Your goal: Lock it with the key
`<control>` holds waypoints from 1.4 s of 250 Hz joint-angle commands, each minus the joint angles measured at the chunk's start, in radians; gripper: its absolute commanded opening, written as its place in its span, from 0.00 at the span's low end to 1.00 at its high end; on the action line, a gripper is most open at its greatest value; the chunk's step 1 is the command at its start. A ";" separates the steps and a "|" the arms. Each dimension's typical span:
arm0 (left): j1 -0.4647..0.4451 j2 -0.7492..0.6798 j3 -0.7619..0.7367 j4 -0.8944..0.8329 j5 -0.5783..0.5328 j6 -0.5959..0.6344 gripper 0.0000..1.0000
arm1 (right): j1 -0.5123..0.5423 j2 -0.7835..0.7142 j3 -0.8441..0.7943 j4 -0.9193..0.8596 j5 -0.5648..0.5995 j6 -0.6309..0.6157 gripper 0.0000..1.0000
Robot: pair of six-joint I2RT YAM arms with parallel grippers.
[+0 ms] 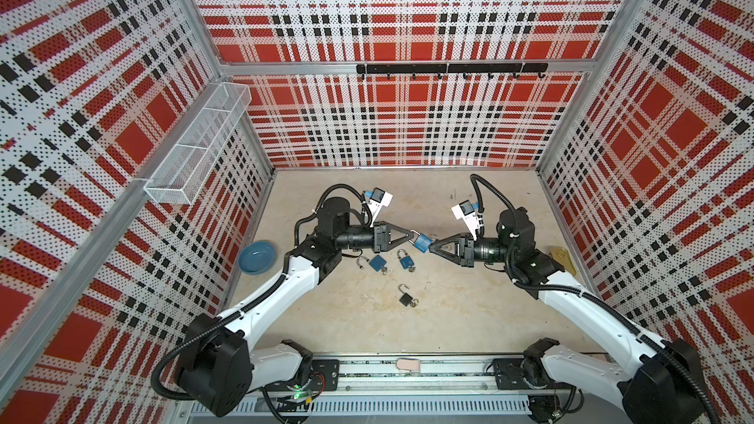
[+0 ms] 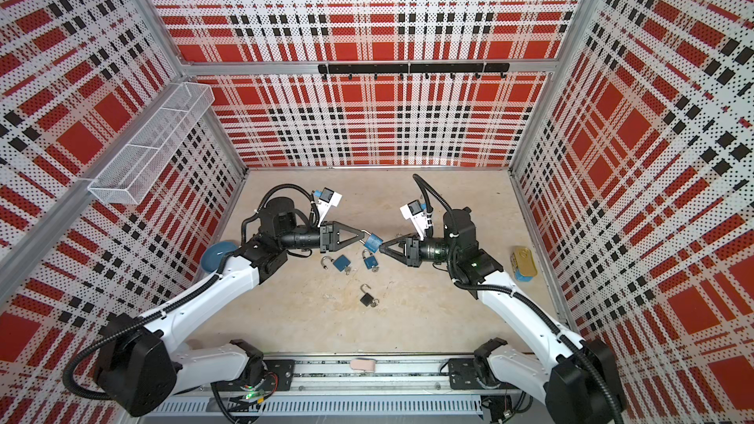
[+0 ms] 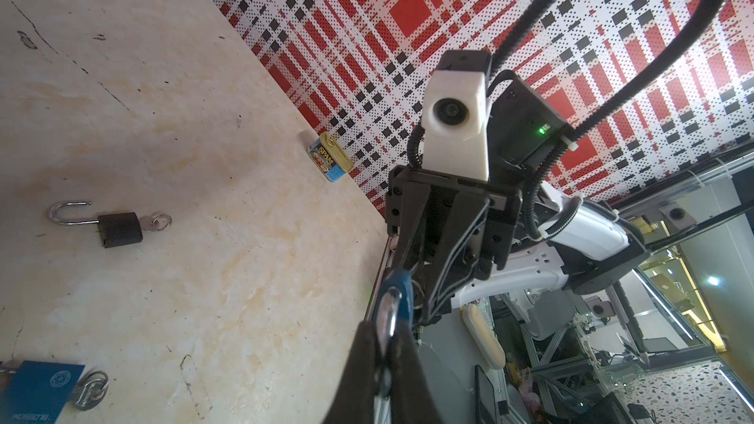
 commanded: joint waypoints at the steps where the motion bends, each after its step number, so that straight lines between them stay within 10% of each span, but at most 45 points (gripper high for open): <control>1: -0.001 -0.033 0.028 0.022 -0.040 0.008 0.00 | 0.003 0.009 -0.007 0.058 -0.037 0.006 0.19; 123: 0.003 -0.043 0.021 0.024 -0.066 0.008 0.00 | 0.002 0.007 -0.005 0.060 -0.043 0.008 0.18; 163: 0.002 -0.045 0.017 0.030 -0.075 0.003 0.00 | 0.002 0.011 -0.001 0.067 -0.050 0.014 0.00; 350: 0.062 -0.082 0.001 0.051 -0.037 -0.022 0.00 | 0.002 -0.033 0.009 -0.017 -0.002 -0.030 0.00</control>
